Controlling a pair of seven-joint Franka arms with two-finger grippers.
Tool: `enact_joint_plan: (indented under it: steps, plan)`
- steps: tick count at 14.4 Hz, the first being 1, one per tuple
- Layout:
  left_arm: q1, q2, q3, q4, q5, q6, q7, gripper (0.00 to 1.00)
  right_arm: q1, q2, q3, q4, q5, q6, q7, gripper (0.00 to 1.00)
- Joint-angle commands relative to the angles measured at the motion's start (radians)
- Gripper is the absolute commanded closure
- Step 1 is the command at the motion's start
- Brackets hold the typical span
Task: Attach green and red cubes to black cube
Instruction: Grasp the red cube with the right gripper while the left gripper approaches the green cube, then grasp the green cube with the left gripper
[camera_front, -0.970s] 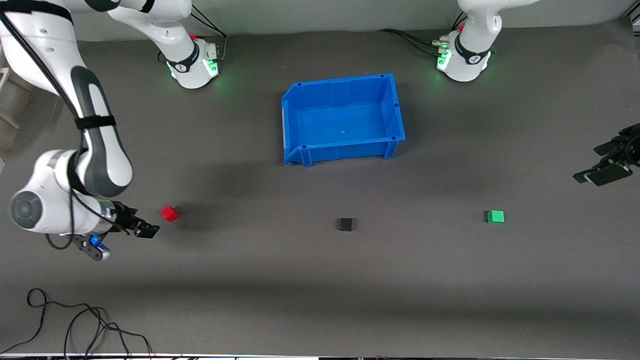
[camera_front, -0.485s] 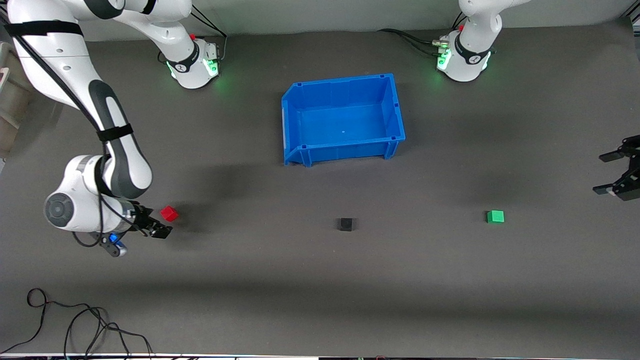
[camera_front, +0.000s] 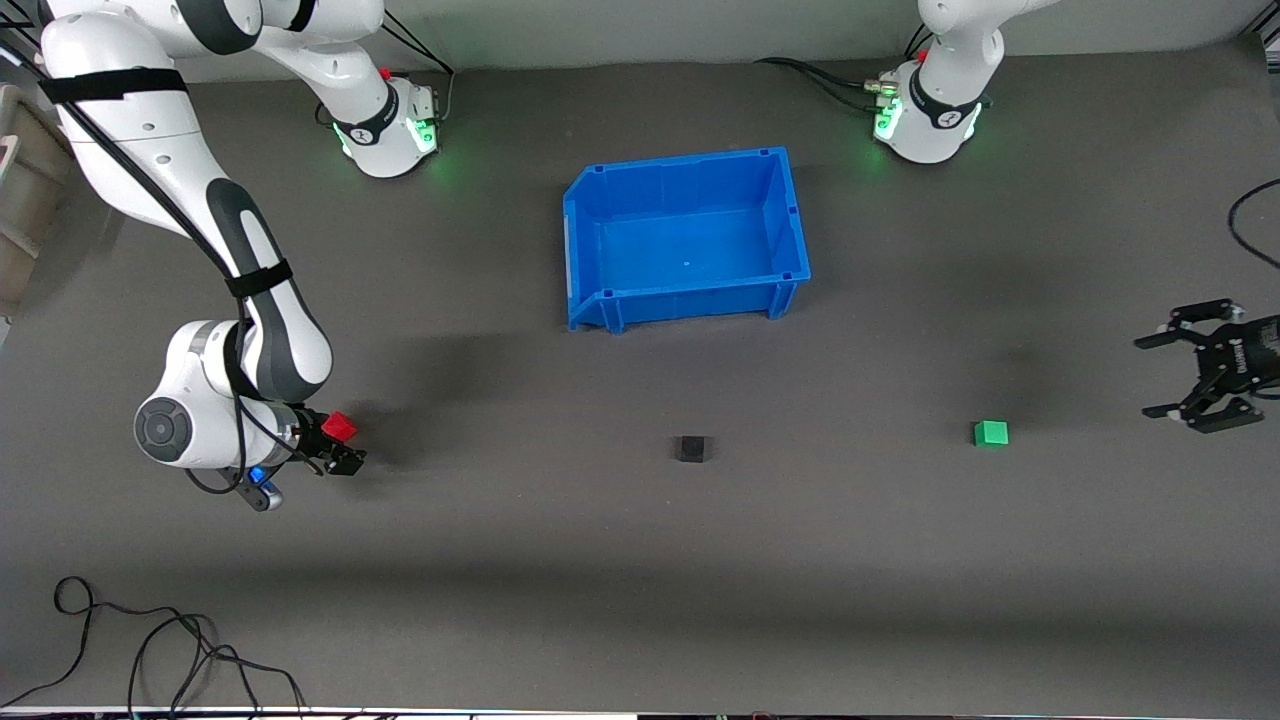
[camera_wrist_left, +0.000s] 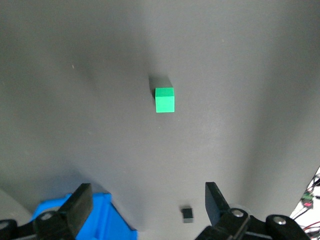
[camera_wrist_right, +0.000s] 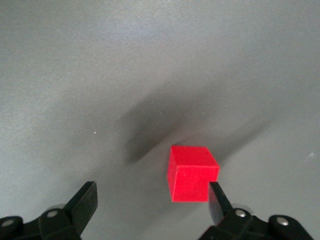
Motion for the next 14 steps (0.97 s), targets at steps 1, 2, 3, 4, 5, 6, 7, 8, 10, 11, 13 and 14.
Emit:
enact_joint_plan:
  steps: [1, 2, 3, 4, 5, 6, 7, 8, 10, 11, 13, 14]
  plan:
    - [-0.009, -0.012, -0.004, -0.068, -0.061, 0.069, -0.077, 0.0, 0.008, -0.012, -0.002, -0.034, 0.016, 0.02, 0.01, 0.02]
    - [-0.023, -0.011, -0.005, -0.099, -0.078, 0.118, -0.077, 0.0, 0.013, -0.018, -0.004, -0.055, 0.016, 0.044, 0.01, 0.02]
    - [-0.043, 0.005, -0.005, -0.124, -0.081, 0.17, -0.077, 0.0, 0.016, -0.024, -0.004, -0.091, 0.016, 0.082, 0.01, 0.02]
    - [-0.064, 0.027, -0.005, -0.131, -0.087, 0.212, -0.077, 0.0, 0.022, -0.026, -0.004, -0.112, 0.014, 0.119, 0.01, 0.02]
    - [-0.075, 0.057, -0.005, -0.133, -0.117, 0.247, -0.077, 0.0, 0.022, -0.026, -0.005, -0.126, 0.013, 0.139, 0.01, 0.02]
    - [-0.086, 0.083, -0.007, -0.133, -0.156, 0.279, -0.077, 0.0, 0.02, -0.029, -0.005, -0.126, 0.013, 0.141, 0.008, 0.02]
    - [-0.089, 0.11, -0.005, -0.133, -0.182, 0.296, -0.062, 0.0, 0.017, -0.038, -0.005, -0.126, 0.011, 0.14, 0.008, 0.02]
    - [-0.087, 0.132, -0.005, -0.133, -0.184, 0.309, -0.027, 0.0, 0.017, -0.04, -0.007, -0.126, 0.013, 0.138, 0.007, 0.02]
    - [-0.089, 0.158, -0.005, -0.133, -0.187, 0.318, 0.065, 0.0, 0.016, -0.043, -0.015, -0.123, 0.013, 0.137, 0.004, 0.02]
    - [-0.086, 0.172, -0.007, -0.132, -0.187, 0.321, 0.076, 0.0, 0.011, -0.053, -0.019, -0.12, 0.013, 0.134, 0.001, 0.01]
    - [-0.093, 0.202, -0.007, -0.141, -0.187, 0.353, 0.133, 0.0, 0.008, -0.067, -0.021, -0.111, 0.013, 0.127, -0.005, 0.01]
    - [-0.095, 0.219, -0.008, -0.142, -0.197, 0.356, 0.168, 0.0, 0.008, -0.069, -0.021, -0.109, 0.013, 0.106, -0.004, 0.01]
